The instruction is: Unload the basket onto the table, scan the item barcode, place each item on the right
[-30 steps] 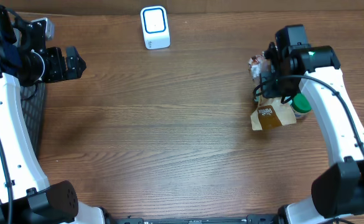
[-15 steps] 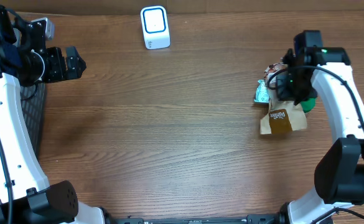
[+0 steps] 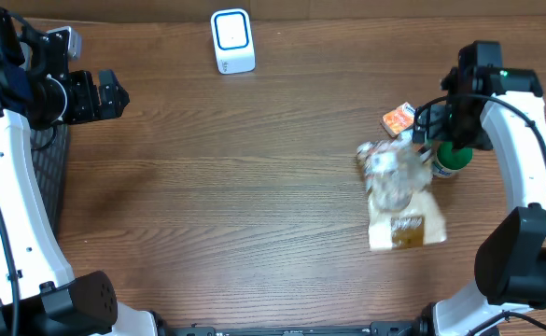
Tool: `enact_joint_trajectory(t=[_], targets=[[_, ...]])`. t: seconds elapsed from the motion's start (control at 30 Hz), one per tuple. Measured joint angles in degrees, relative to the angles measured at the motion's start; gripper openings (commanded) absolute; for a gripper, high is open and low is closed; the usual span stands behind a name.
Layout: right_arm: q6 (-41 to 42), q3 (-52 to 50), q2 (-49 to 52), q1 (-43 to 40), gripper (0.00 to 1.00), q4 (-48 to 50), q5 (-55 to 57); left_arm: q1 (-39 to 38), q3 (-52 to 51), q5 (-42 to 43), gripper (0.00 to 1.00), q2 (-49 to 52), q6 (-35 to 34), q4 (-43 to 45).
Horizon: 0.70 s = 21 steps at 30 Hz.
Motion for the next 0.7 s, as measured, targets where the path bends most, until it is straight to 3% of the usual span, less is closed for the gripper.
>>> enact_joint_trajectory(t=[0.37, 0.7], targets=[[1.1, 15.3, -2.8, 0.0, 0.99, -8.6, -5.5, 0.0, 0.0, 0.0, 1.00, 0.0, 0.0, 0.0], [1.3, 19.7, -19.3, 0.0, 1.00, -16.7, -12.5, 0.0, 0.0, 0.0, 1.00, 0.0, 0.0, 0.0]])
